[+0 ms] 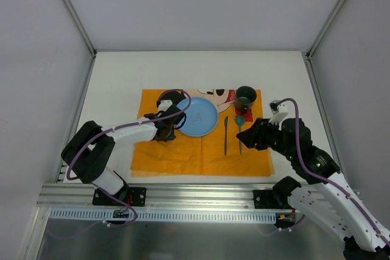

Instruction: Set the dinner table for one person

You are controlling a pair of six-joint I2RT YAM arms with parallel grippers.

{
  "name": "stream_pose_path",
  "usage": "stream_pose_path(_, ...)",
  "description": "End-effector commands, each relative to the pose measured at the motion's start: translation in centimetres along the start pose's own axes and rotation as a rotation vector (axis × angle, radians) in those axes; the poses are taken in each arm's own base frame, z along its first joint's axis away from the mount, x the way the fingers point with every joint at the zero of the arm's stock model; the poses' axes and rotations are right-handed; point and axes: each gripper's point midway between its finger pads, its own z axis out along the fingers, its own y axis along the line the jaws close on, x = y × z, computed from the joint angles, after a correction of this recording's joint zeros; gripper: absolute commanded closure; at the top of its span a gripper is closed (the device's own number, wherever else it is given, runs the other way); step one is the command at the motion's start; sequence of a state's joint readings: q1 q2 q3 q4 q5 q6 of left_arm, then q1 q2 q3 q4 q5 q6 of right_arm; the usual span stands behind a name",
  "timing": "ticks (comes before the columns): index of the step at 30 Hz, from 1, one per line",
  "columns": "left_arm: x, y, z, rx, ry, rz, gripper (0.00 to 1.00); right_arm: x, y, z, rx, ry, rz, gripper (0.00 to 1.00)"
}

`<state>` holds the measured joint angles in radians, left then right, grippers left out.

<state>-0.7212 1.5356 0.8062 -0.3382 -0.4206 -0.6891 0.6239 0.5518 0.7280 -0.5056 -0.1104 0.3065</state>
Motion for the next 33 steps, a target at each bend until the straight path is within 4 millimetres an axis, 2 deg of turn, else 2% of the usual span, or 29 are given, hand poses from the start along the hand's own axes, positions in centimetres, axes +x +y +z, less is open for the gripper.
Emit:
stream_pose_path(1, -0.7, -1.0, -0.4, 0.020, -0.011, 0.005, 0.77, -0.4, 0.5, -0.2, -0.023, -0.018, 0.001, 0.51)
stream_pose_path(9, -0.6, -0.9, -0.3, 0.014, -0.013, 0.003, 0.80, -0.3, 0.4, -0.1, -0.020, -0.017, 0.000, 0.51)
stream_pose_path(14, -0.4, -0.4, -0.4, 0.001, -0.019, -0.016, 0.90, -0.2, 0.4, 0.0, -0.020, -0.011, 0.000, 0.51)
stream_pose_path(22, 0.1, 1.0, -0.4, -0.036, -0.031, -0.028, 1.00, -0.2, 0.4, 0.0, -0.023, -0.012, 0.002, 0.51)
stream_pose_path(33, 0.5, 3.2, -0.9, -0.064, -0.043, -0.050, 1.00, -0.1, 0.6, 0.5, -0.028, 0.002, 0.007, 0.52)
